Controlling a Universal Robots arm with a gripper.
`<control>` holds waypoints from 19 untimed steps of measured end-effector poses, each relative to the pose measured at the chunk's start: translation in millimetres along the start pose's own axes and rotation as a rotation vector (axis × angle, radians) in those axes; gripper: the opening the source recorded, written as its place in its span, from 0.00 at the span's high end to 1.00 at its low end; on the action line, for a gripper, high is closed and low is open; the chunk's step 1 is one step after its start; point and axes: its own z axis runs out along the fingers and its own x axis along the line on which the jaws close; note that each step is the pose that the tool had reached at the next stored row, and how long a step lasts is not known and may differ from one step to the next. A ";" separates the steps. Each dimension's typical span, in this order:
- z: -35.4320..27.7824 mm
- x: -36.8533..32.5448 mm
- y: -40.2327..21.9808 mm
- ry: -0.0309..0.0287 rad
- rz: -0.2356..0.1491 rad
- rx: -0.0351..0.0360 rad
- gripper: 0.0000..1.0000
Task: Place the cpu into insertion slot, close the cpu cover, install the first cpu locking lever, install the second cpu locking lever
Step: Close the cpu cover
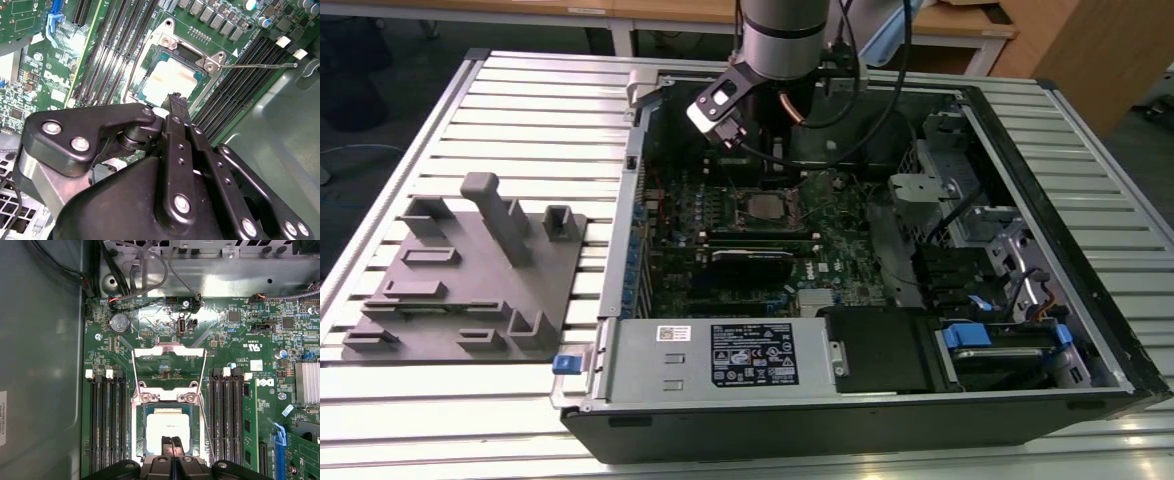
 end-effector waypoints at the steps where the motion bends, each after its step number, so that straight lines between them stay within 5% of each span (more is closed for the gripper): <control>1: -0.5 0.0 0.0 -0.0005 0.000 0.0004 0.89; 19: -9.7 0.2 0.6 0.0002 0.000 0.0040 0.89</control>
